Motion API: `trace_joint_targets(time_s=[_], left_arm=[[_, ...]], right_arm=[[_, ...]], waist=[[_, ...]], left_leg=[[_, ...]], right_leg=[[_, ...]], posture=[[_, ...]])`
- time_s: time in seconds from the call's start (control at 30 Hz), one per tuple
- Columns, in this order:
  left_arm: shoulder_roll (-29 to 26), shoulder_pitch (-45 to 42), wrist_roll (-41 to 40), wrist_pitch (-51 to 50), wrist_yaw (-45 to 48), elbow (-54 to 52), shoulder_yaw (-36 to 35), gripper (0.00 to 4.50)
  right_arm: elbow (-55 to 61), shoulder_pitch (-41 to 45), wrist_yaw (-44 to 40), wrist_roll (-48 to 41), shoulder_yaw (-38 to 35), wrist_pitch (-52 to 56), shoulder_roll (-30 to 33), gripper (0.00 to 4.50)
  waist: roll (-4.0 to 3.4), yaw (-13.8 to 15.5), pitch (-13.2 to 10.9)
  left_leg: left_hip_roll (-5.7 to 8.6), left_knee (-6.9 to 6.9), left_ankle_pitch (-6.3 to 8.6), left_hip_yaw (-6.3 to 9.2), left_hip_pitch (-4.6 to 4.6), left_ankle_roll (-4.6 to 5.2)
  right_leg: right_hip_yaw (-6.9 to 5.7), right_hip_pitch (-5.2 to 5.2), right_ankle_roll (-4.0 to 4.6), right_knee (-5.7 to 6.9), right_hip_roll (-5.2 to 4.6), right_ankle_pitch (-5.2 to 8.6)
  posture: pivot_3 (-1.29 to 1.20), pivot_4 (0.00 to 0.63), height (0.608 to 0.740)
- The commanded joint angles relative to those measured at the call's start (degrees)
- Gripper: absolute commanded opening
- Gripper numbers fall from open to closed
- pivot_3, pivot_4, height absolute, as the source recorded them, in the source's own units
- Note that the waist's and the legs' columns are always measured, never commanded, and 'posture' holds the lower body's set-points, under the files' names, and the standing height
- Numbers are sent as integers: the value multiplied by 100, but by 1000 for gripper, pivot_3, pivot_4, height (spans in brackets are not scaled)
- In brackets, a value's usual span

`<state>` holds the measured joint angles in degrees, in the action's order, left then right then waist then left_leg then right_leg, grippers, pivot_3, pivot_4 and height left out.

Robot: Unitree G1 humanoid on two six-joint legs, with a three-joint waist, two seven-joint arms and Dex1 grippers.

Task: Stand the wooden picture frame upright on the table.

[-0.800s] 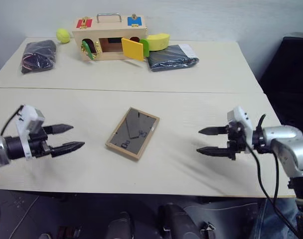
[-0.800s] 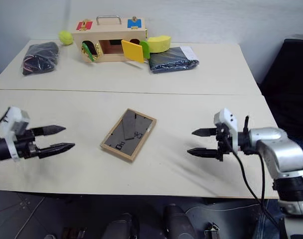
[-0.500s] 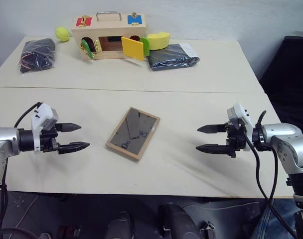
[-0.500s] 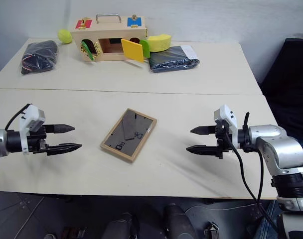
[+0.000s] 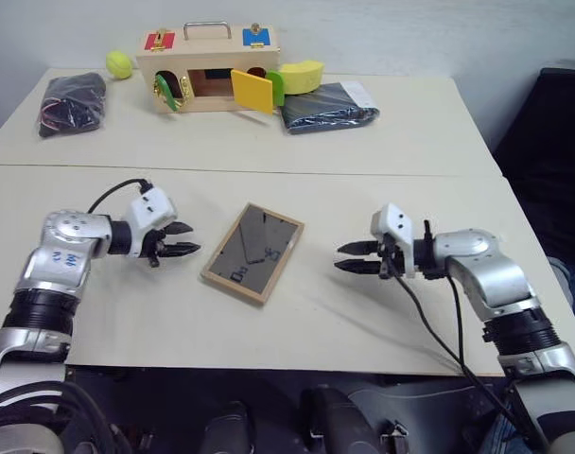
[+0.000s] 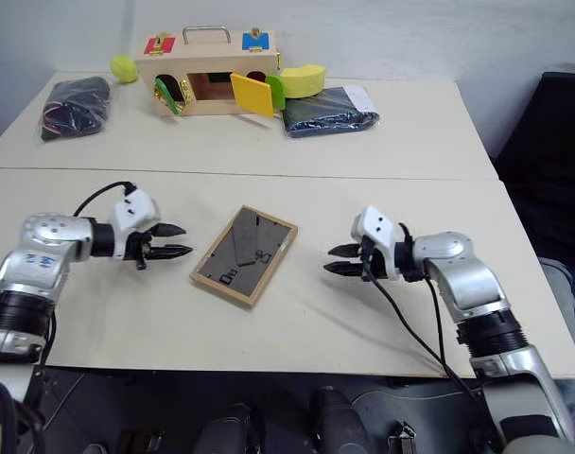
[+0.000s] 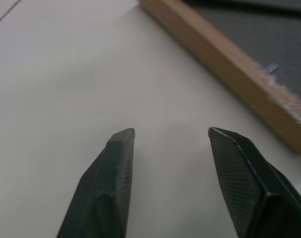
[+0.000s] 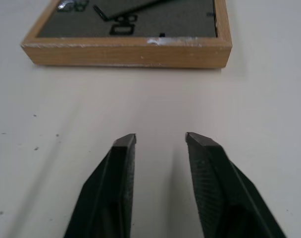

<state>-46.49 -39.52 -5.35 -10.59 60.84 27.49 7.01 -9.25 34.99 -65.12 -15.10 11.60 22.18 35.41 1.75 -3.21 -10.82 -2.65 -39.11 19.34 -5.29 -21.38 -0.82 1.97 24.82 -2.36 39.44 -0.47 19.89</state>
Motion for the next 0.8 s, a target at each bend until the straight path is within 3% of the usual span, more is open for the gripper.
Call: trace_joint_targets(time_s=[0.03,0.1,0.17,0.4,0.53,0.63,0.8], left_arm=[[236,-95,-91,67,352,-93,67,1217],[315,-12,-251,-208,639,-331,75,613],[342,110,-395,-485,895,-626,73,27],[344,562,-841,-1927,941,-1572,-76,27],[259,632,-1359,-3417,819,-1820,-324,27],[27,717,-1863,-5104,849,-1880,-420,529],[303,344,-2286,-6419,361,-1310,-755,2101]], right_arm=[[-158,288,0,161,78,-296,-198,534],[-267,380,-37,241,137,-373,-303,0],[-355,448,-13,311,162,-412,-397,0],[-748,699,416,763,202,-601,-692,0],[-575,687,227,893,264,-706,-511,0],[-313,645,-73,1094,457,-985,-234,0],[196,532,-485,1284,820,-1241,-104,0]], waist=[[0,-8,0],[0,-8,0],[0,-12,0],[0,-13,0],[0,-12,0],[0,-35,0],[0,-12,0]], left_leg=[[-1,-1,0,-2,0,0],[-2,-7,-2,-2,1,-4],[-4,-9,-5,0,1,-9],[-3,-8,-6,2,5,-11],[-2,-8,-6,2,5,-10],[-3,-8,-6,3,5,-10],[-1,-9,-6,6,10,-10]], right_leg=[[1,1,0,1,-1,0],[1,3,0,4,0,0],[0,5,0,11,1,0],[1,3,0,15,0,0],[1,1,0,14,0,0],[1,3,0,14,1,0],[0,-4,0,18,2,0]], posture=[[0,150,740],[0,150,740],[0,150,740],[0,150,740],[0,150,740],[0,150,740],[0,150,740]])
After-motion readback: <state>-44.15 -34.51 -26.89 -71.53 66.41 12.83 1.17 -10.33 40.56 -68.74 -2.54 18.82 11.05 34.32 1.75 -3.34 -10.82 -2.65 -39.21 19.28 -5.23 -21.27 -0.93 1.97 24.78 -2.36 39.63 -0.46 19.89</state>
